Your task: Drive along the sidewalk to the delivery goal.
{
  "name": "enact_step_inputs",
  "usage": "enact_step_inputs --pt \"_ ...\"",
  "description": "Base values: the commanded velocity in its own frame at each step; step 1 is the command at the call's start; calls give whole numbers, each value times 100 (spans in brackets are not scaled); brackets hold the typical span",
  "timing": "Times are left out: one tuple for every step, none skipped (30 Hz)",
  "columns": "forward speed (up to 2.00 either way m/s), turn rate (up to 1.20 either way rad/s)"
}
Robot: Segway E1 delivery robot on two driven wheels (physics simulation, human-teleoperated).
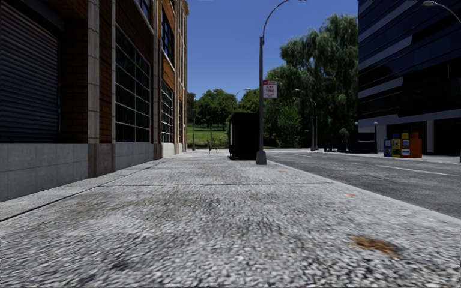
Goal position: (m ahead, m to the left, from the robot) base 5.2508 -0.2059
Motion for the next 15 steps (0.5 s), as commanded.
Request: enact_step_inputs --pt "200 0" --pt "200 0" --pt "200 0" --pt "200 0" --pt "200 0" --pt "200 0" --pt "200 0" --pt "200 0" --pt "200 0" --pt "200 0" --pt "200 0" --pt "200 0" --pt "200 0" --pt "200 0" --pt "200 0"
